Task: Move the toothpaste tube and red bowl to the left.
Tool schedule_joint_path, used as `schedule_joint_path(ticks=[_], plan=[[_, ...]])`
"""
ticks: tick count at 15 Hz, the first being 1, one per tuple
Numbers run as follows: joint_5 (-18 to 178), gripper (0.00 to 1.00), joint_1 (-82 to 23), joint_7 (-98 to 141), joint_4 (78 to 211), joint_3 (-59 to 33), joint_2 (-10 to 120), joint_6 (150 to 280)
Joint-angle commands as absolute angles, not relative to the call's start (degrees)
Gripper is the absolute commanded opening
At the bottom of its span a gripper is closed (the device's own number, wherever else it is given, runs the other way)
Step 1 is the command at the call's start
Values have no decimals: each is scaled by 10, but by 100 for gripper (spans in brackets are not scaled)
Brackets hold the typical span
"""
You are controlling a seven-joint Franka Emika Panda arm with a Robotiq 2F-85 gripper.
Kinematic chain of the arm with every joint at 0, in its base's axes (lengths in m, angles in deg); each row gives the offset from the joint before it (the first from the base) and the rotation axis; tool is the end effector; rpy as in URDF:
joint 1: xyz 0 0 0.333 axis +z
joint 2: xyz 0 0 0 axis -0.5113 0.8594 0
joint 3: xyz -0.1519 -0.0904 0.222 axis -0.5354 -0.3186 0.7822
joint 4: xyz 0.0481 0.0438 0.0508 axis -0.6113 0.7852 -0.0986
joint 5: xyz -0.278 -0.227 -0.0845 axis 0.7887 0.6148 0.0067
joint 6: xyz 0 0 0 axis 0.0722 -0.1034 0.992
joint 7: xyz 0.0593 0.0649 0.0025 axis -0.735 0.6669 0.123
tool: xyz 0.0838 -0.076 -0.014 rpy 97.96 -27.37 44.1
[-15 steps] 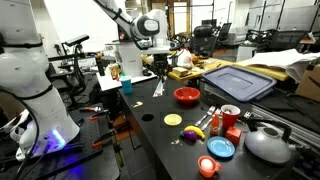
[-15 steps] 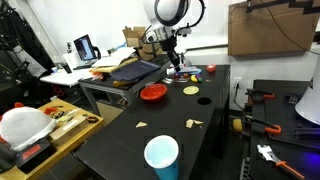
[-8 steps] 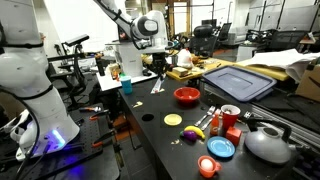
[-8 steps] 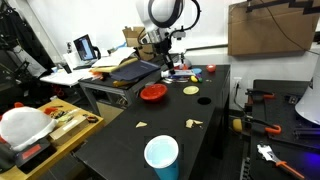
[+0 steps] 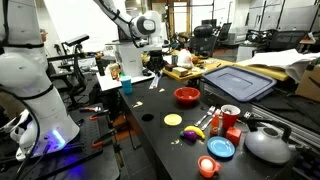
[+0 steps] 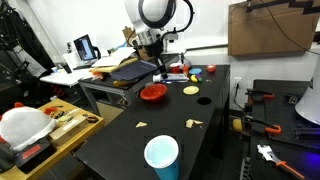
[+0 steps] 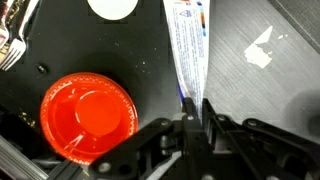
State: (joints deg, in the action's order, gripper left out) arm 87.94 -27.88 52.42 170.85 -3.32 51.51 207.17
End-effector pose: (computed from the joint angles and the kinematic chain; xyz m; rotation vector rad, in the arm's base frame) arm 0.5413 0.0746 0.2941 2.8283 1.0817 -0.1488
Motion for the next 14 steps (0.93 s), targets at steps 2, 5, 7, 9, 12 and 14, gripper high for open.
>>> schedule_joint_path(ticks=[2, 5, 7, 9, 12, 14], plan=[[870, 3, -251, 507, 1673, -7, 528, 2031], [866, 3, -231, 495, 1660, 10, 541, 2024], [869, 3, -219, 485, 1650, 19, 553, 2025], [873, 3, -207, 479, 1639, 26, 566, 2030], [882, 3, -191, 486, 1627, 35, 580, 2034], [895, 3, -181, 500, 1622, 42, 588, 2041]])
